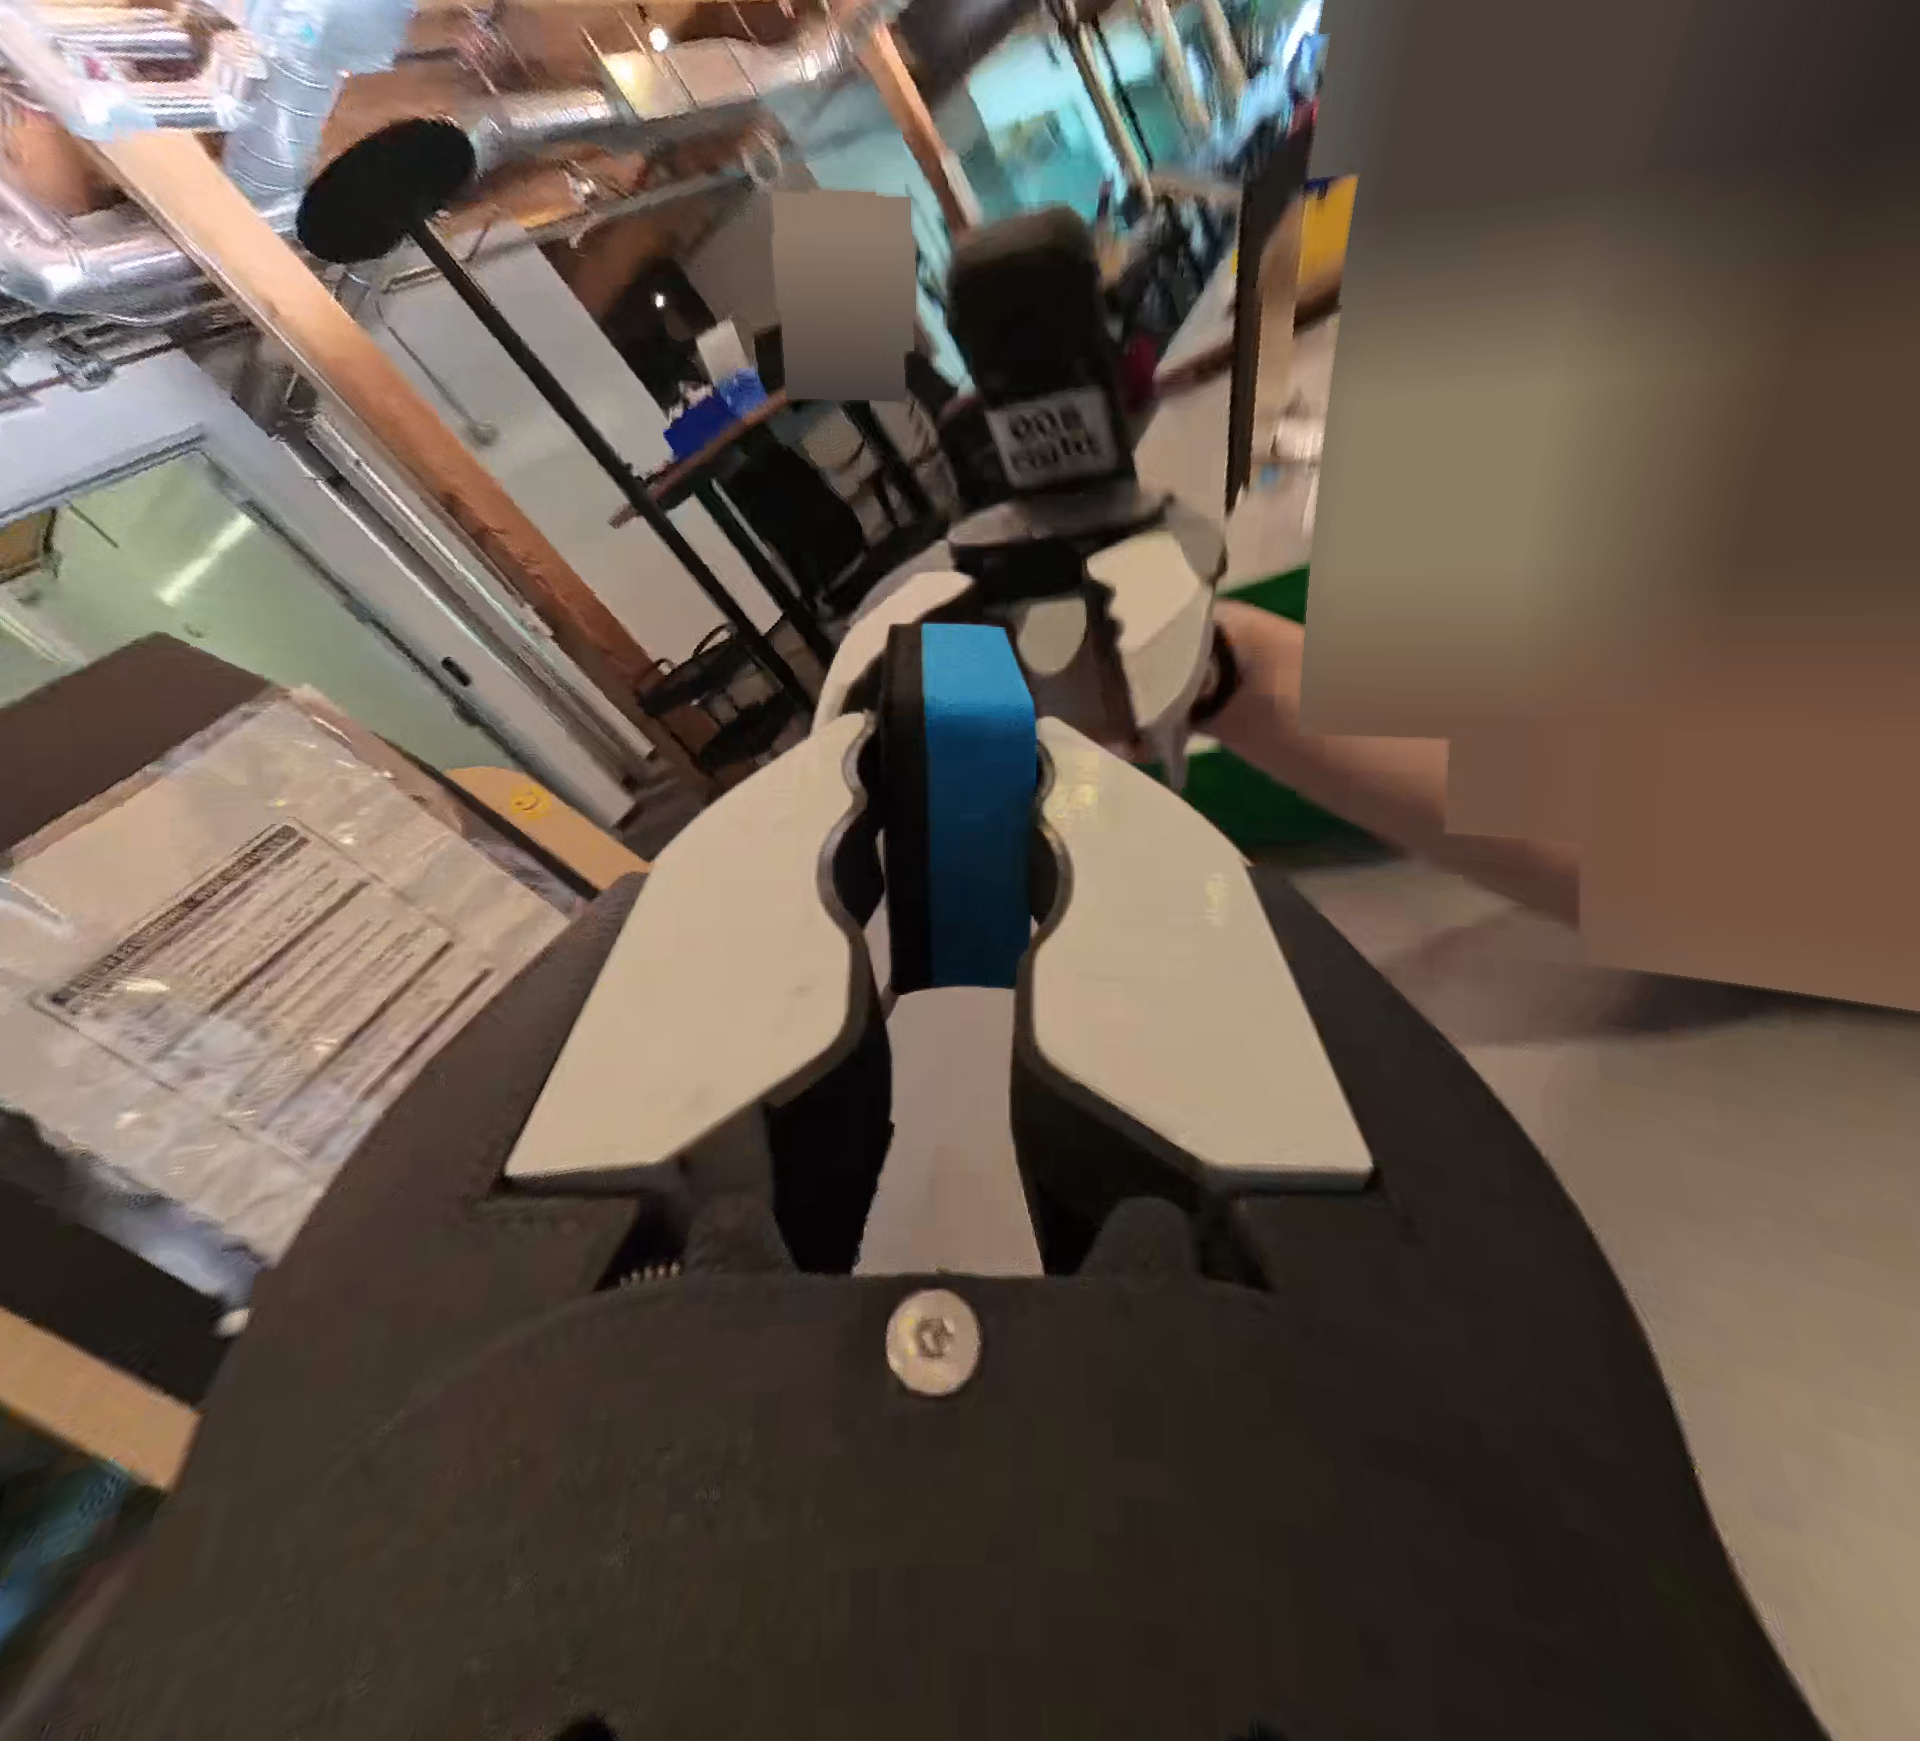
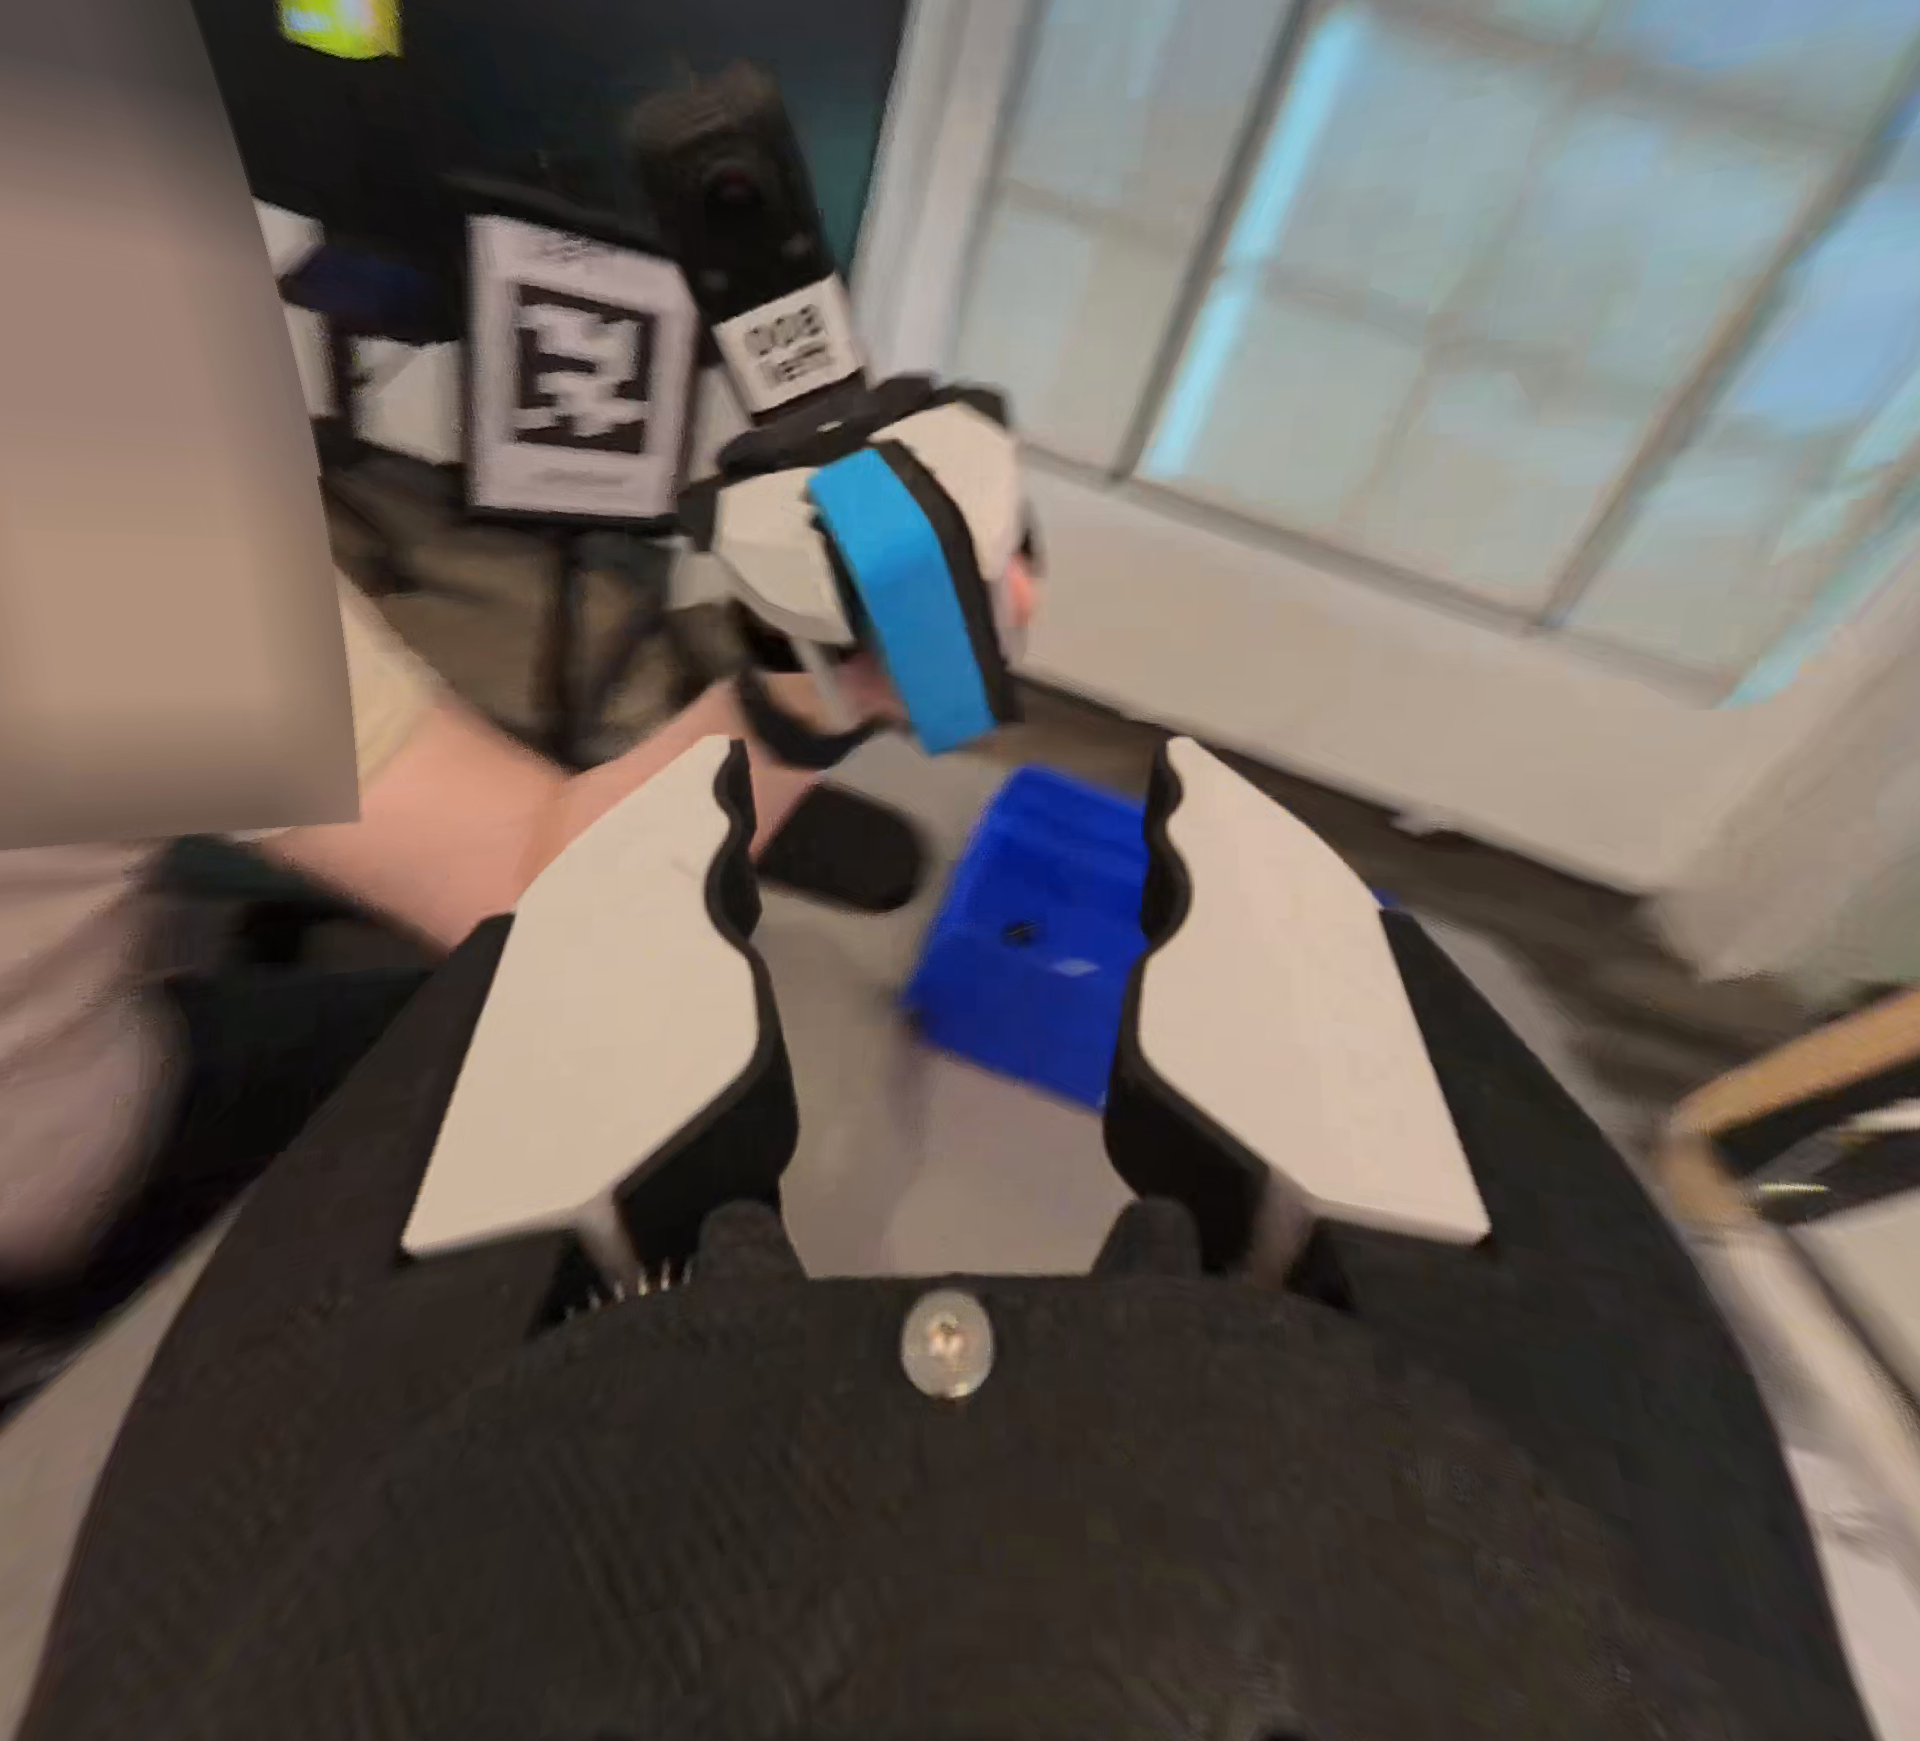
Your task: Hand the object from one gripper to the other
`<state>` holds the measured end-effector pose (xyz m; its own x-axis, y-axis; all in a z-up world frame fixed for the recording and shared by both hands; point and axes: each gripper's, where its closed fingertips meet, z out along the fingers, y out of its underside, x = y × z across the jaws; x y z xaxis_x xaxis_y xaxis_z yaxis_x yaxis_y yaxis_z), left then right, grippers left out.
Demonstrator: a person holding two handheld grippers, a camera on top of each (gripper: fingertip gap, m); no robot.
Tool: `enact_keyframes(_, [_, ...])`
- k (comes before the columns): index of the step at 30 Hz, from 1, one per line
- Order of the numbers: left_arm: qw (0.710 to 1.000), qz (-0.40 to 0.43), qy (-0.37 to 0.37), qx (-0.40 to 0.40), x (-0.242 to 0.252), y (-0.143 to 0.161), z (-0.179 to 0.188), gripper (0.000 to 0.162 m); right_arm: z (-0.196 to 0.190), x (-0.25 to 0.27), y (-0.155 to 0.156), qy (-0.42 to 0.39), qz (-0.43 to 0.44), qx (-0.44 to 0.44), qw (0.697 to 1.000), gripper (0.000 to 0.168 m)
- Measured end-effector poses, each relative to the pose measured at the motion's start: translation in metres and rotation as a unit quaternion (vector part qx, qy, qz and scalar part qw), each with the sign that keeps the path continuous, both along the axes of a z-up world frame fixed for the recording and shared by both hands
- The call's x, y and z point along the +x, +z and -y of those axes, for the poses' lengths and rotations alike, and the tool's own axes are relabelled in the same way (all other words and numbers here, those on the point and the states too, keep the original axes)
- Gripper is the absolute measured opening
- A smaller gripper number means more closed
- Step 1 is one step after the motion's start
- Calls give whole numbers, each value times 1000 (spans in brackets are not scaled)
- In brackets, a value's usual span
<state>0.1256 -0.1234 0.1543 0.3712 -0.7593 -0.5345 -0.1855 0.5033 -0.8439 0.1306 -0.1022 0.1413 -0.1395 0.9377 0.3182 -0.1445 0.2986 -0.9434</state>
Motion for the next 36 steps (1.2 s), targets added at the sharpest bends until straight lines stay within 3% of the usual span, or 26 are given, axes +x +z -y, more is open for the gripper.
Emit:
enact_keyframes(2, [995,62,-37,-68,-9,16,4,23,-18,1,16,-116,-67,94,987,71])
enact_keyframes(4, [979,102,-67,-165,-14,22,3,22,-25,0,23,-228,-99,224,942,72])
enact_keyframes(7, [954,132,-64,-261,-19,19,-12,22,-5,-12,20,-285,-103,391,869,70])
enact_keyframes(11, [939,93,-30,-329,-19,-8,-32,22,4,-30,16,-316,-69,453,831,73])
enact_keyframes(16, [935,77,-22,-345,-11,-19,-38,23,-16,-38,-3,-359,24,492,793,59])
enact_keyframes(18, [939,76,-10,-336,-11,-20,-42,32,-21,-38,-6,-360,32,484,797,54])
enact_keyframes(20, [941,79,-18,-327,-12,-18,-41,41,-25,-35,-1,-366,16,448,816,54])
enact_keyframes(22, [947,91,-14,-309,-19,-10,-42,67,-28,-26,12,-366,-27,395,842,53])
enact_keyframes(23, [953,100,-2,-284,-26,-4,-45,71,-29,-21,19,-358,-53,354,862,53])
enact_keyframes(26, [977,119,55,-166,-43,14,-48,75,-38,-8,34,-288,-113,141,940,53])
enact_keyframes(28, [984,108,102,-95,-47,19,-50,80,-40,-1,45,-198,-160,-36,966,53])
enact_keyframes(32, [978,49,191,70,-37,21,-51,87,-43,7,56,20,-220,-329,918,53])
enact_keyframes(36, [959,33,232,160,-18,20,-50,84,-36,-14,44,159,-177,-451,860,53])
